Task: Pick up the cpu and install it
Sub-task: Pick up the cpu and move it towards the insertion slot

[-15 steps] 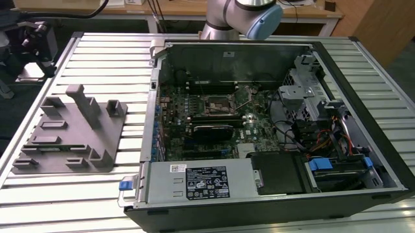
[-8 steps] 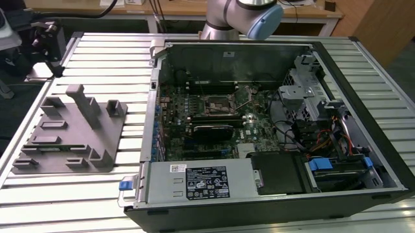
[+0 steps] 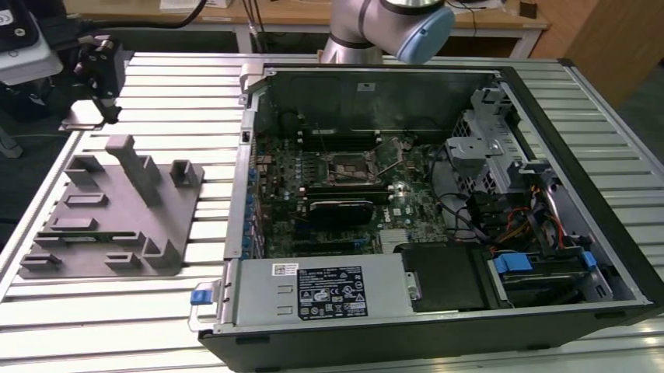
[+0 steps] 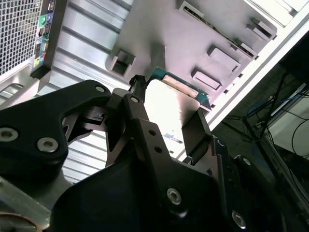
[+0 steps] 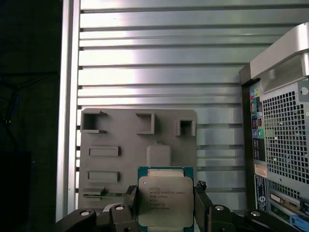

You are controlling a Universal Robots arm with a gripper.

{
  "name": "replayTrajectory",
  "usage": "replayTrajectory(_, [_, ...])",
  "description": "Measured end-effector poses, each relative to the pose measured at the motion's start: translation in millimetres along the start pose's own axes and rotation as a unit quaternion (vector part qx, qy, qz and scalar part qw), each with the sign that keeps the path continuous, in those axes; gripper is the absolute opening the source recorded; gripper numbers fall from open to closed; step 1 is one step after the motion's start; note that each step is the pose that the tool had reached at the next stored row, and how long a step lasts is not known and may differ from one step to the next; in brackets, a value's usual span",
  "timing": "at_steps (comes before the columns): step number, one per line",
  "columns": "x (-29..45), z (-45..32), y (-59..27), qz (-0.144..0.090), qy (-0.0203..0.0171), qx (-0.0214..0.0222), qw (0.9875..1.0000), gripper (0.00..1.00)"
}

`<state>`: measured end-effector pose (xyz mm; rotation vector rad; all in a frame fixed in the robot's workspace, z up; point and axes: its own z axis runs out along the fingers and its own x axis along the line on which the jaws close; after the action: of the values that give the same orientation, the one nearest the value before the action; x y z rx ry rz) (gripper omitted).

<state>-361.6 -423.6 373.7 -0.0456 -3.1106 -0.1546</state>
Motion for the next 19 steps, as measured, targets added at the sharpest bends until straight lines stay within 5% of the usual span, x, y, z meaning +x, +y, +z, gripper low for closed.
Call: replayTrajectory(19, [-52.0,-1.3,1.6,0.0,0.0,0.0,1.0,0.55])
